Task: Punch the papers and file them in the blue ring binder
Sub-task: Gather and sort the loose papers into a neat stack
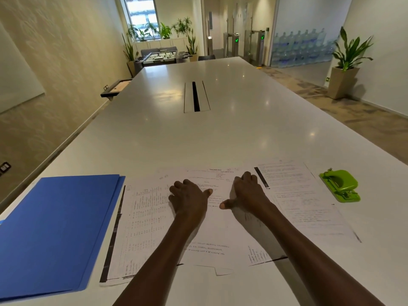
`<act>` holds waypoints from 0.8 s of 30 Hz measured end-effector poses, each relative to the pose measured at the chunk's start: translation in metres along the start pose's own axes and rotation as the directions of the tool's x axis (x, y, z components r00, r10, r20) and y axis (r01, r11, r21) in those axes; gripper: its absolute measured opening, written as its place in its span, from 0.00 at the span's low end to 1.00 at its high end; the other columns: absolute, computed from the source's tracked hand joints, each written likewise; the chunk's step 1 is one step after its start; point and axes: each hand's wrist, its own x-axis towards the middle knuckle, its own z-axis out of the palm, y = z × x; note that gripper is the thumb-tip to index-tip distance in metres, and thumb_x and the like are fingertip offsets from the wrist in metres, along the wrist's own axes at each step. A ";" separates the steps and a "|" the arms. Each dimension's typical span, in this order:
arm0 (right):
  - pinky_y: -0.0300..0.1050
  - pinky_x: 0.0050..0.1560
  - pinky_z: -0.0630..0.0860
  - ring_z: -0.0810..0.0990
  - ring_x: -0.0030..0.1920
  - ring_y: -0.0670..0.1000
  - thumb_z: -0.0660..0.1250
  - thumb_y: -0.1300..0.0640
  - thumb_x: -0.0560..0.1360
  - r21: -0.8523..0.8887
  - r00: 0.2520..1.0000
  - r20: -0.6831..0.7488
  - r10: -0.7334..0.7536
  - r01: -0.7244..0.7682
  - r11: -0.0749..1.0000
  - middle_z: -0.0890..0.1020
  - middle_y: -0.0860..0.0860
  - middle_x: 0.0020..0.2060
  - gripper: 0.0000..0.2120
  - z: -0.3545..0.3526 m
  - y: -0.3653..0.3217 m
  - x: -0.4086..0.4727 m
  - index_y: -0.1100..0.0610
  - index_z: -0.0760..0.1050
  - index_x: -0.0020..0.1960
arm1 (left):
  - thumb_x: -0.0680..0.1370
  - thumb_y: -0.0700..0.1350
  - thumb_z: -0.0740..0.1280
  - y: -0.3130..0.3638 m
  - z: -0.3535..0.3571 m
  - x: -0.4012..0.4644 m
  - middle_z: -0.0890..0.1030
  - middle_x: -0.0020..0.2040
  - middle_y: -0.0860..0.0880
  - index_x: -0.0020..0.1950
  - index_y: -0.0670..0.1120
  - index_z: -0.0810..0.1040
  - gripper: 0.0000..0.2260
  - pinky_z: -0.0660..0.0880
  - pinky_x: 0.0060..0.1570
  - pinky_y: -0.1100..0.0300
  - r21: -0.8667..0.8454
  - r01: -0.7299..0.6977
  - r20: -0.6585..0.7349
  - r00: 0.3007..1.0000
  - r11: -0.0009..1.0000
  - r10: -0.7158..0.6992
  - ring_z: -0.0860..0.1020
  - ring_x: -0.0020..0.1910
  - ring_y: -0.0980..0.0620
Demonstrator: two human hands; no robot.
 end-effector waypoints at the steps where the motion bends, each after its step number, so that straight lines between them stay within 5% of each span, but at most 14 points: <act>1: 0.51 0.58 0.71 0.64 0.64 0.58 0.74 0.34 0.61 -0.004 1.000 0.010 0.002 -0.002 1.000 0.67 0.59 0.63 0.44 -0.002 0.002 0.003 0.62 0.66 0.64 | 0.76 0.67 0.59 0.001 0.005 -0.005 0.73 0.60 0.40 0.62 0.40 0.70 0.31 0.71 0.55 0.51 0.026 -0.015 -0.037 0.999 1.000 0.016 0.71 0.59 0.44; 4: 0.56 0.65 0.66 0.61 0.69 0.61 0.72 0.29 0.59 -0.028 1.000 -0.003 -0.012 0.012 1.000 0.63 0.60 0.70 0.54 -0.008 0.007 0.012 0.61 0.59 0.71 | 0.78 0.66 0.53 -0.002 0.020 -0.015 0.72 0.61 0.41 0.63 0.42 0.70 0.30 0.69 0.57 0.50 -0.001 -0.070 -0.133 0.989 0.998 0.069 0.70 0.59 0.44; 7: 0.59 0.75 0.51 0.47 0.77 0.61 0.67 0.27 0.62 0.015 0.999 0.043 -0.024 0.023 1.000 0.49 0.61 0.77 0.60 -0.006 0.010 0.021 0.61 0.45 0.77 | 0.78 0.66 0.48 -0.009 0.032 -0.012 0.58 0.76 0.38 0.75 0.43 0.59 0.34 0.54 0.72 0.41 -0.082 -0.067 -0.050 0.997 0.994 0.063 0.56 0.75 0.38; 11: 0.58 0.76 0.46 0.48 0.78 0.58 0.66 0.26 0.62 0.037 0.998 0.049 -0.029 0.027 0.999 0.48 0.60 0.78 0.64 -0.004 0.011 0.028 0.65 0.39 0.77 | 0.78 0.67 0.41 -0.010 0.038 -0.007 0.44 0.80 0.38 0.80 0.46 0.47 0.37 0.40 0.73 0.37 -0.094 -0.062 0.020 0.998 0.994 0.064 0.42 0.78 0.38; 19: 0.57 0.73 0.58 0.63 0.73 0.61 0.73 0.37 0.66 0.108 0.997 0.023 -0.079 0.076 0.991 0.64 0.60 0.73 0.58 -0.003 -0.001 0.025 0.63 0.42 0.77 | 0.76 0.68 0.38 -0.010 0.040 -0.008 0.42 0.80 0.39 0.80 0.46 0.45 0.38 0.42 0.74 0.35 -0.064 -0.063 0.019 0.998 0.996 0.064 0.41 0.78 0.37; 21: 0.51 0.63 0.70 0.71 0.67 0.61 0.77 0.43 0.64 0.178 0.995 -0.019 -0.098 0.099 0.979 0.71 0.58 0.69 0.56 -0.003 -0.002 0.025 0.59 0.45 0.77 | 0.76 0.68 0.38 -0.010 0.040 -0.008 0.43 0.80 0.39 0.80 0.46 0.45 0.38 0.42 0.74 0.35 -0.055 -0.063 0.017 0.998 0.997 0.064 0.41 0.78 0.37; 24: 0.43 0.49 0.73 0.77 0.60 0.60 0.80 0.51 0.62 0.288 0.992 -0.071 -0.108 0.124 0.950 0.77 0.58 0.63 0.54 -0.005 -0.006 0.025 0.58 0.50 0.77 | 0.76 0.68 0.37 -0.010 0.040 -0.008 0.44 0.80 0.39 0.80 0.46 0.45 0.39 0.43 0.74 0.35 -0.037 -0.064 0.016 0.998 0.997 0.065 0.42 0.78 0.37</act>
